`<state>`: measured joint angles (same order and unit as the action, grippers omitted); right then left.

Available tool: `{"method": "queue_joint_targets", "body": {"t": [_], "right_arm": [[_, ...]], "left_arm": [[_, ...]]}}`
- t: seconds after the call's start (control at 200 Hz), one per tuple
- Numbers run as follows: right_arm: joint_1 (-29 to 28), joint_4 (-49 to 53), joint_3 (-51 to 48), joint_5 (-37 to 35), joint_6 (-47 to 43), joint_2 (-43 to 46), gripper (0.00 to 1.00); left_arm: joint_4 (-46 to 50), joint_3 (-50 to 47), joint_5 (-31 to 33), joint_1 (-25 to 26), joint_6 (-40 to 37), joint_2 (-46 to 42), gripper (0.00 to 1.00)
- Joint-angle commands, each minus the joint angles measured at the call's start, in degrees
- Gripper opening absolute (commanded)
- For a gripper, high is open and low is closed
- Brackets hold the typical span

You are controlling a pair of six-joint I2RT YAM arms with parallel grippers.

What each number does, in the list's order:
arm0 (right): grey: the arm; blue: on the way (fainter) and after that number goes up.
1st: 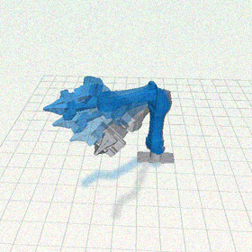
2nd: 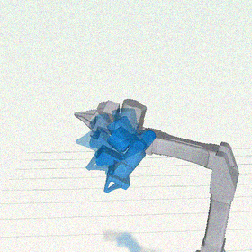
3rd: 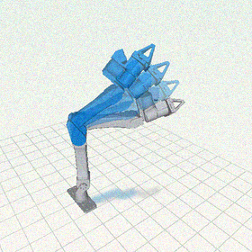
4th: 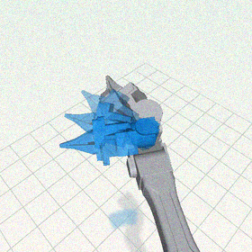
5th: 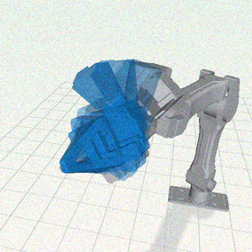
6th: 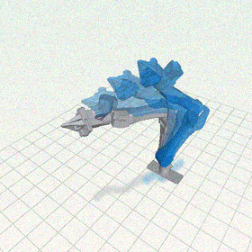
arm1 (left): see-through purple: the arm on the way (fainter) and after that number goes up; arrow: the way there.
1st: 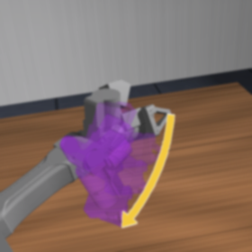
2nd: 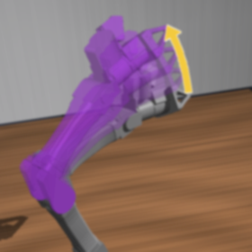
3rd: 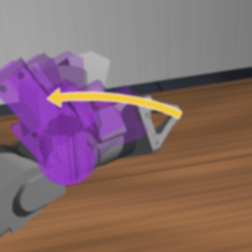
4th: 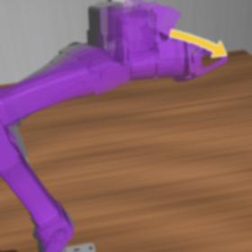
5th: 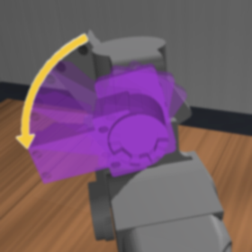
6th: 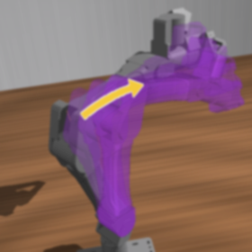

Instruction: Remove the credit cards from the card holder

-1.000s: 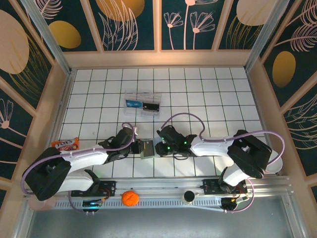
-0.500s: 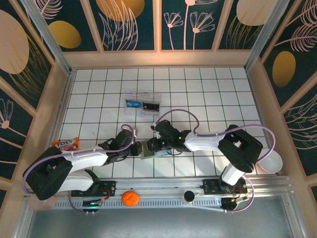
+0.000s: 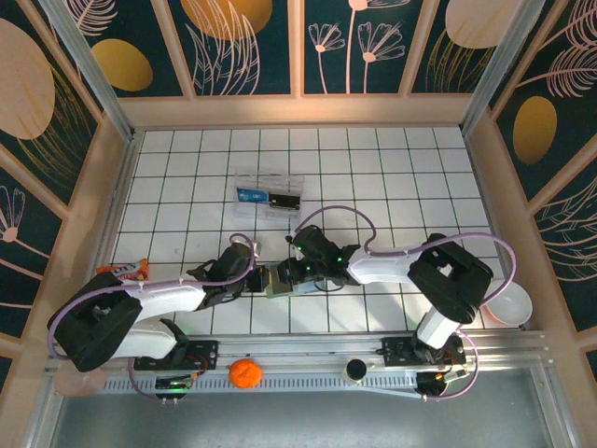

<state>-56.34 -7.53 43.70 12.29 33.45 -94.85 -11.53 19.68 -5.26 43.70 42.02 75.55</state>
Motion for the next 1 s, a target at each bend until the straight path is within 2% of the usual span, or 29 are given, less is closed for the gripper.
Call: {"method": "queue_joint_targets", "body": {"t": [0.0, 0.395, 0.601, 0.866, 0.996], "right_arm": [[0.1, 0.4, -1.1, -0.6, 0.6, -1.2, 0.32], [0.2, 2.5, -2.8, -5.4, 1.7, 1.4, 0.32], [-0.3, 1.8, -2.6, -4.9, 1.2, 2.6, 0.34], [-0.4, 2.6, -1.7, -5.0, -1.5, 8.1, 0.36], [1.2, 1.8, -2.8, -2.7, -0.5, 8.4, 0.32]], "left_arm": [[1.9, -0.2, 1.5, -0.2, -0.7, 1.6, 0.09], [1.8, 0.1, 1.4, -0.2, -1.0, 2.1, 0.06], [2.1, 0.5, 1.3, -0.3, -1.2, 1.8, 0.06], [5.6, 2.9, 0.9, -0.3, -2.0, -6.8, 0.19], [1.7, 3.0, -2.8, -0.2, -0.7, -3.7, 0.14]]}}
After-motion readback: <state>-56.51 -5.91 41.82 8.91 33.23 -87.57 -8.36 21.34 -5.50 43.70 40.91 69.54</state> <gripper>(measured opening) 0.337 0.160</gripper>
